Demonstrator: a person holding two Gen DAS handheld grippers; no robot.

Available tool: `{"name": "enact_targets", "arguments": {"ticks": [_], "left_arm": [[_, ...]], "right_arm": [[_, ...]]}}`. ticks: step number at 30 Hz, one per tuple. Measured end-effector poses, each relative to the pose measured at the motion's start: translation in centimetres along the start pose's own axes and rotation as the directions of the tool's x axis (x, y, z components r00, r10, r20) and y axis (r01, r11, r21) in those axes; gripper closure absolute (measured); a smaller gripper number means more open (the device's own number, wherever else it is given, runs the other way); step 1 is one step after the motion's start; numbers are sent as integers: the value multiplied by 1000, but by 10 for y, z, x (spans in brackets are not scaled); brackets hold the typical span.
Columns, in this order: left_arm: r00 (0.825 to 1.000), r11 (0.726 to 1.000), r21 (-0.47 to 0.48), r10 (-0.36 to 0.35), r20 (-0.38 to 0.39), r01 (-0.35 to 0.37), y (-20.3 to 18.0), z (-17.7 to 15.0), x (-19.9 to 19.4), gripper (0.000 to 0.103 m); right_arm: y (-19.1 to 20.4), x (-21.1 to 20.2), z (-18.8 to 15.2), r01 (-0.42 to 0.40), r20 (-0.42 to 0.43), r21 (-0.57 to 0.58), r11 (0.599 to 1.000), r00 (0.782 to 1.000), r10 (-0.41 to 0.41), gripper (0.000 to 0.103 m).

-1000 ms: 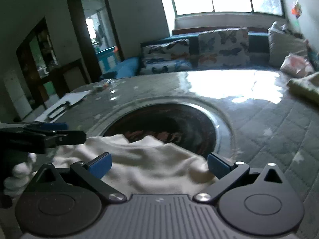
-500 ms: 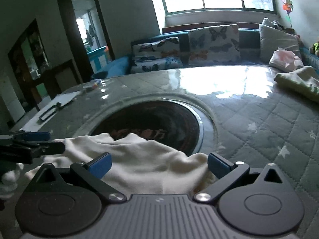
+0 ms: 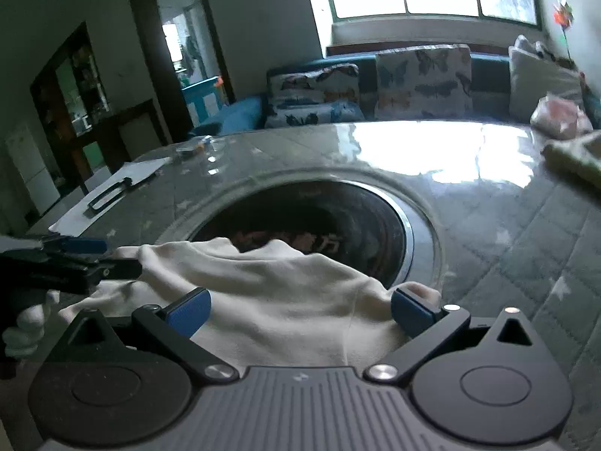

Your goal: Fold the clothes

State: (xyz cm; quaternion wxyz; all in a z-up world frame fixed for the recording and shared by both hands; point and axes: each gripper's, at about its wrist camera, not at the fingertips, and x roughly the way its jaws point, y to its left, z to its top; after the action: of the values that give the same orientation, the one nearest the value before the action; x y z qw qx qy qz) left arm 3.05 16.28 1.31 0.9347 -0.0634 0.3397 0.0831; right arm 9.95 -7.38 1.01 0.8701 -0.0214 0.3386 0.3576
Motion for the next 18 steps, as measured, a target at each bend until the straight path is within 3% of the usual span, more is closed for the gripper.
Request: {"name": "enact_targets", "arguments": {"ticks": [12,18], "left_arm": [[1000,1000,16,-12,23,11,-6,-17,-34,0],[1000,997,74,14,24,-16,-10,-32,-52,0]], "right_arm": [[20,-49,-36,-41,-26,-16,999,999,40,0],[18,-68,-53,2,-33,1,1000,999,-2,0]]}}
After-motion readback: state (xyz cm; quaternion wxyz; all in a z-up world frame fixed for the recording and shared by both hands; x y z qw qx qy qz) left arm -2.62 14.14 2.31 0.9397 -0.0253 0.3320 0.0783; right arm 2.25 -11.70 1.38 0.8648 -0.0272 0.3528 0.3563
